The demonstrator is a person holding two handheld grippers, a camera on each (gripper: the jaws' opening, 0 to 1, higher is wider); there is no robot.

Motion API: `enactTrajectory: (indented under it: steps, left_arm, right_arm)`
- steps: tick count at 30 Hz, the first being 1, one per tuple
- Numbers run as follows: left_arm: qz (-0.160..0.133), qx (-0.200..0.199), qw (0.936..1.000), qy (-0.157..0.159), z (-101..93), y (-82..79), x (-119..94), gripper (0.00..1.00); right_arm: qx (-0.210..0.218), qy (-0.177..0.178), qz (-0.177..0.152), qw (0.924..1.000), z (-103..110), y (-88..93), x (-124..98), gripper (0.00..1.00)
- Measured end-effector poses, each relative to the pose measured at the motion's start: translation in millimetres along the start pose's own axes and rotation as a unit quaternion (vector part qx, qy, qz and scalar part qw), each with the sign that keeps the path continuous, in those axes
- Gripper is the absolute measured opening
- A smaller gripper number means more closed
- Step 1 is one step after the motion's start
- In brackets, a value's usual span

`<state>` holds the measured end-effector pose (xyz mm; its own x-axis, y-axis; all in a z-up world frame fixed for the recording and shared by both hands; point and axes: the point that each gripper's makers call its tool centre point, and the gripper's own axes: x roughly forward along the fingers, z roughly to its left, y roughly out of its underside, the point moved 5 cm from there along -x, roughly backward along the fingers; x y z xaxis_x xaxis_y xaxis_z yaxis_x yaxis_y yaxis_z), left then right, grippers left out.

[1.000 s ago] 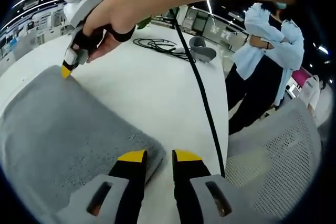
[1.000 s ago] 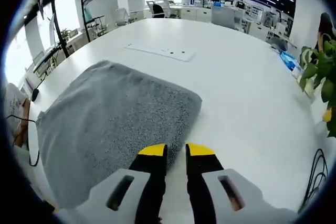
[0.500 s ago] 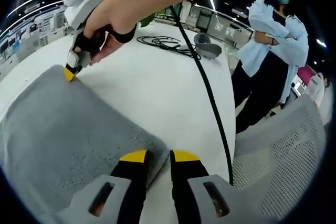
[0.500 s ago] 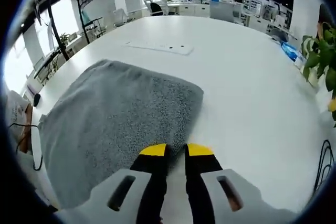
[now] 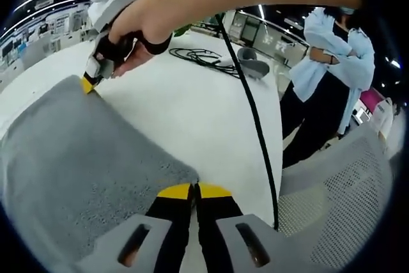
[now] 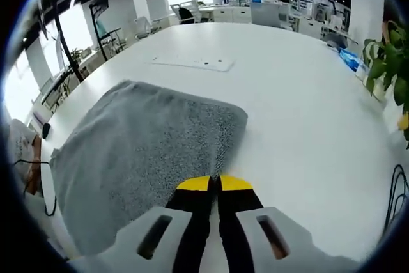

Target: Fold the towel on the table until its edges align and the towel forms a compact rectangular stack.

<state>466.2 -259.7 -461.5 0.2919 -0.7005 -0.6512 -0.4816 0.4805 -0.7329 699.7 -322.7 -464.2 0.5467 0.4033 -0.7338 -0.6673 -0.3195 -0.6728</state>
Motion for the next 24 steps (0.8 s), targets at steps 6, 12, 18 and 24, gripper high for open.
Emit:
enactTrajectory:
  steps: [6,12,18,24]
  left_arm:
    - [-0.025,-0.013,0.9996,-0.009,0.0,-8.8,-14.5,0.02]
    - [-0.045,-0.021,0.9986,-0.019,2.7,-14.4,-31.9,0.02]
    - [-0.065,-0.035,0.9967,-0.034,6.0,-16.8,-53.1,0.02]
    - [-0.083,-0.043,0.9943,-0.052,12.7,-14.3,-72.8,0.02]
  right_arm:
    - [0.009,-0.002,-0.006,0.9999,3.2,-8.2,-6.6,0.0]
    - [0.003,-0.005,-0.021,0.9998,15.8,-24.4,-17.5,0.0]
    - [-0.012,-0.011,-0.029,0.9994,32.3,-39.8,-24.2,0.0]
    - [-0.023,-0.018,-0.04,0.9988,48.9,-53.8,-30.9,0.0]
